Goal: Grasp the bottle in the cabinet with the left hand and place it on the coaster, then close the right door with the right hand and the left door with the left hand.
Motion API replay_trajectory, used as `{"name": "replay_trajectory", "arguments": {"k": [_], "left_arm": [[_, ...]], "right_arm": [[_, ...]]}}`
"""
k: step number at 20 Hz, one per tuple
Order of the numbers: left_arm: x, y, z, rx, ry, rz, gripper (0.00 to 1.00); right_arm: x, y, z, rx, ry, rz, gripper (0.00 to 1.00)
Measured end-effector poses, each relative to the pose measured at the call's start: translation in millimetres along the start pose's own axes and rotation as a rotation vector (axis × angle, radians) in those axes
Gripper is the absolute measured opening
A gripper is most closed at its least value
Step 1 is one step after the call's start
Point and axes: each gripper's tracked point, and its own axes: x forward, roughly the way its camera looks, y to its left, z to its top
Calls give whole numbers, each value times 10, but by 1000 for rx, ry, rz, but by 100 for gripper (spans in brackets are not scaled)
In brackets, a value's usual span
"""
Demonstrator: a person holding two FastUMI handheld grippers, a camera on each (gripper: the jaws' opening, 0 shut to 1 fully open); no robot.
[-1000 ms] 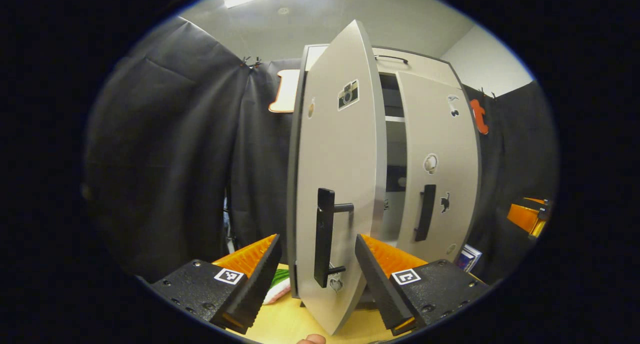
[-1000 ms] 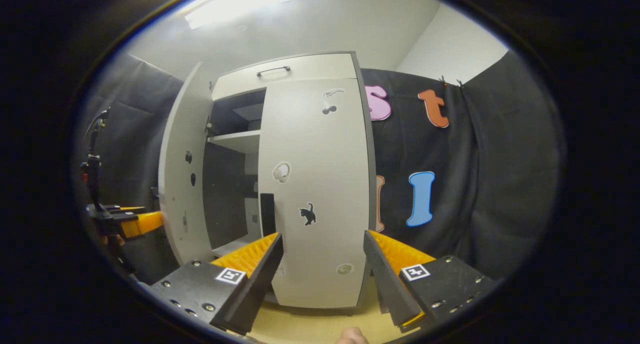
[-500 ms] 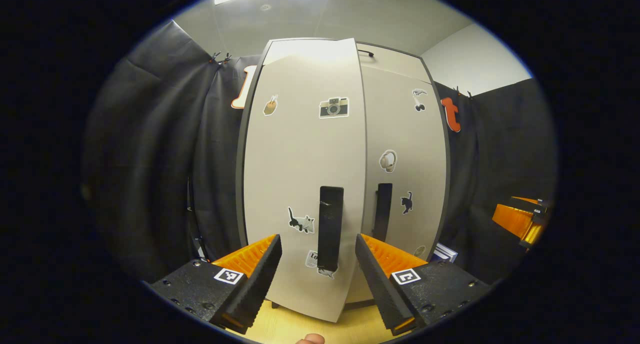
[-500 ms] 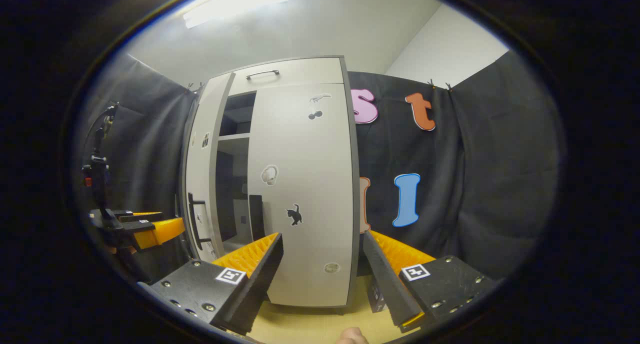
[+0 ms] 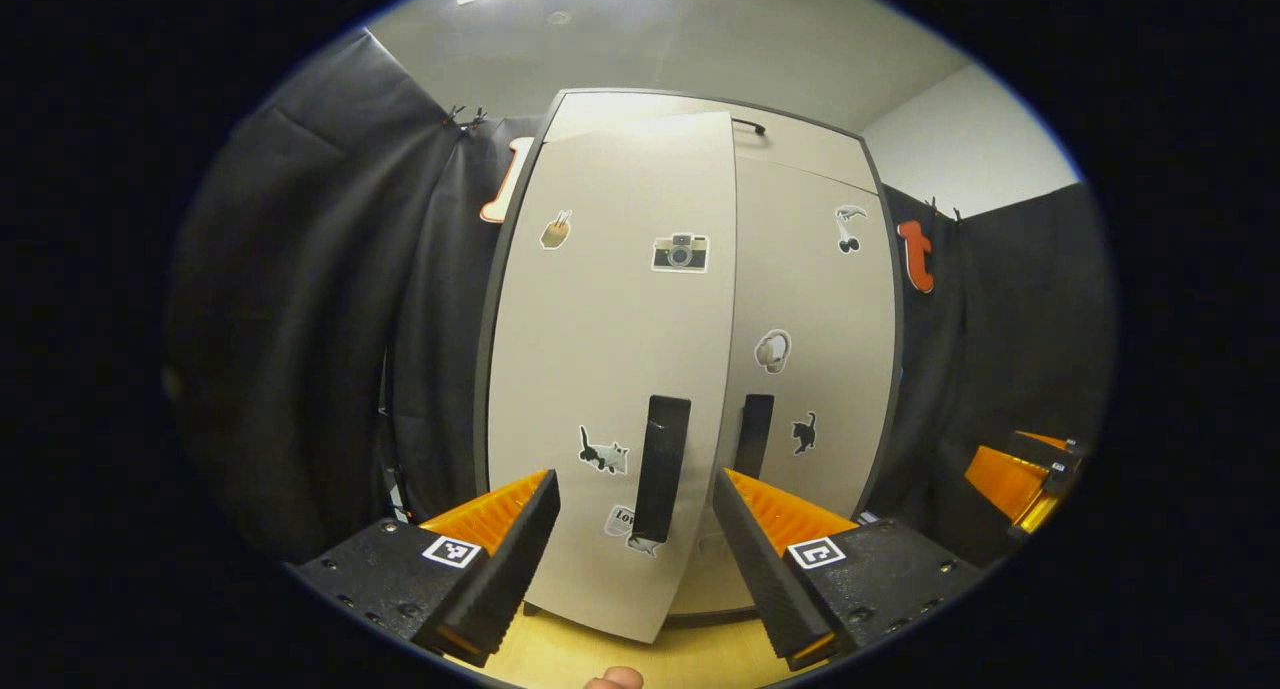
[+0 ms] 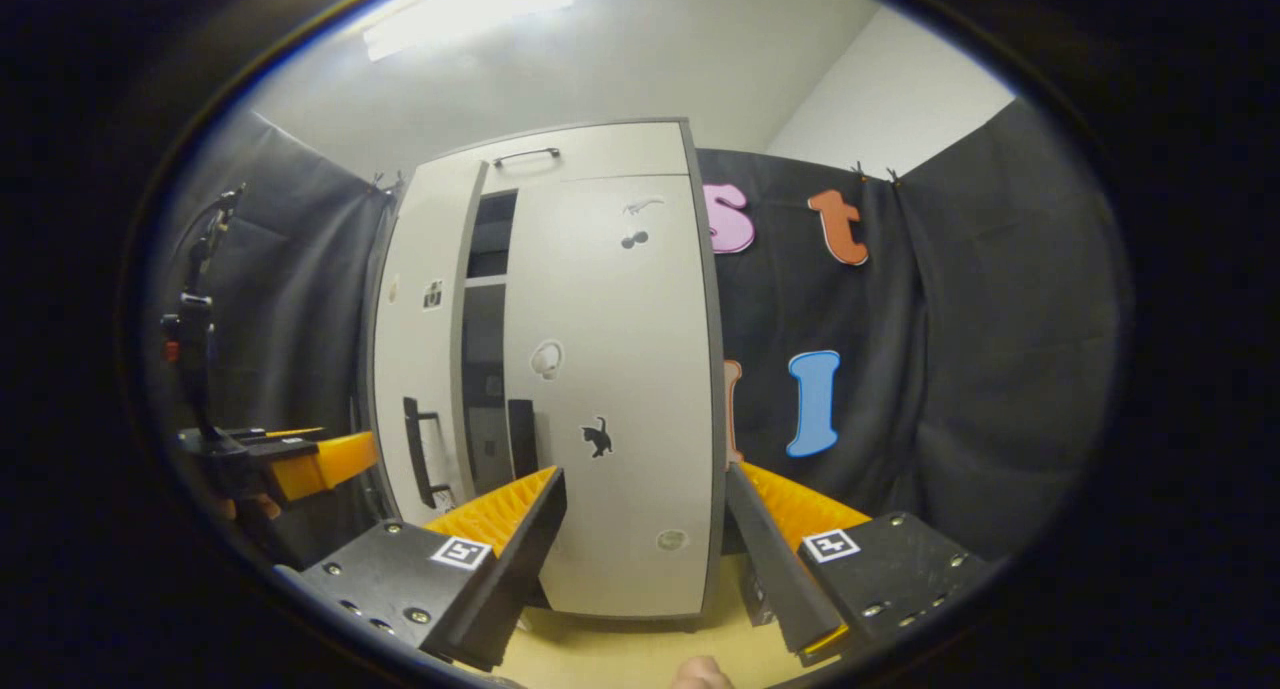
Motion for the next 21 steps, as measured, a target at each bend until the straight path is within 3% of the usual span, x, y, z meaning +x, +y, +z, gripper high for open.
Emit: {"name": "replay_trajectory", "arguments": {"k": [1,5,6,7,21], "left_arm": [[-9,20,-10,-1,2,15,96],[-24,1,-17,-6,0,31,96],[-20,-6,-10,-3,-2,30,96],[-16,-10,-2,2,-4,29,96],[41,-38,-4,52,-9,31,96]], "right_arm": [[6,11,-4,3,2,-4,97],[26,41,-10,23,7,-16,97],[22,31,-11,25,7,-18,93],[28,21,-3,25,6,-19,97],[80,-57,16,24,-3,-28,97]]}}
